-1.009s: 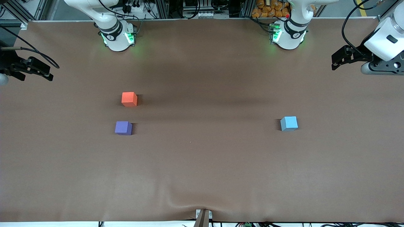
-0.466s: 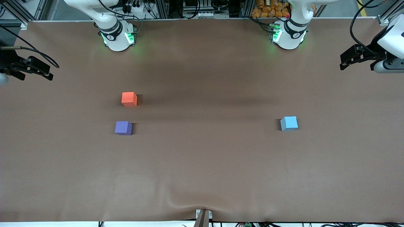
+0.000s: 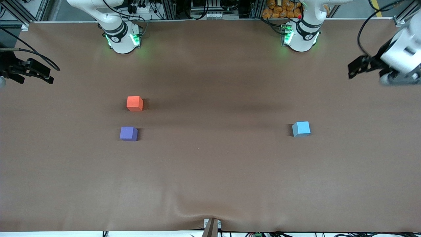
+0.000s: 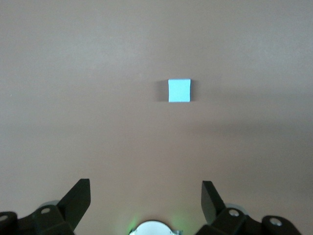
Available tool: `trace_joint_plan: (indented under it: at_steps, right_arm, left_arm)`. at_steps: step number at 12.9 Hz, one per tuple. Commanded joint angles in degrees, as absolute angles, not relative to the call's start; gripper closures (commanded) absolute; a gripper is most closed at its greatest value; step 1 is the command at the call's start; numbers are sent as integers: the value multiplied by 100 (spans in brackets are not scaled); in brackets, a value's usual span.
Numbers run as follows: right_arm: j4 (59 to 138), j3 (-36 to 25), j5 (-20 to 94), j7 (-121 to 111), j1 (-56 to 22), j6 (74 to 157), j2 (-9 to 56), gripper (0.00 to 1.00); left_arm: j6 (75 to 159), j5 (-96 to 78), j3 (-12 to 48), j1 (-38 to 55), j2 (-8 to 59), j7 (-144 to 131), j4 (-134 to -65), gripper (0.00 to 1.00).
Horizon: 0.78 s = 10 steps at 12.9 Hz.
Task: Place blue block between orange and purple blocks
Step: 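Lower the left gripper onto the light blue block and grasp it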
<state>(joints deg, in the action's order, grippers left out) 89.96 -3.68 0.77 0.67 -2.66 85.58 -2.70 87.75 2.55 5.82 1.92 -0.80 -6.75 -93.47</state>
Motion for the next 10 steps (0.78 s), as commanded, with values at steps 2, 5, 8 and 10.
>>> trace_joint_plan:
  at_steps: [2,5,8,10]
  right_arm:
    - [8895,-369,88,9,-220,8508,-237,0]
    - [8903,-369,88,9,-211,8490,-229,0]
    - [8895,-360,88,18,-202,8499,-229,0]
    - [8895,-369,88,17,-202,8543,-211,0]
  left_arm:
    - [10559,246,984,228,35,-791,-10692,0]
    - [11669,211,984,132,551,-835,-11476,0]
    - [12408,184,984,97,1000,-905,-11882,0]
    - [12908,185,984,-61,1413,-905,-11944,0]
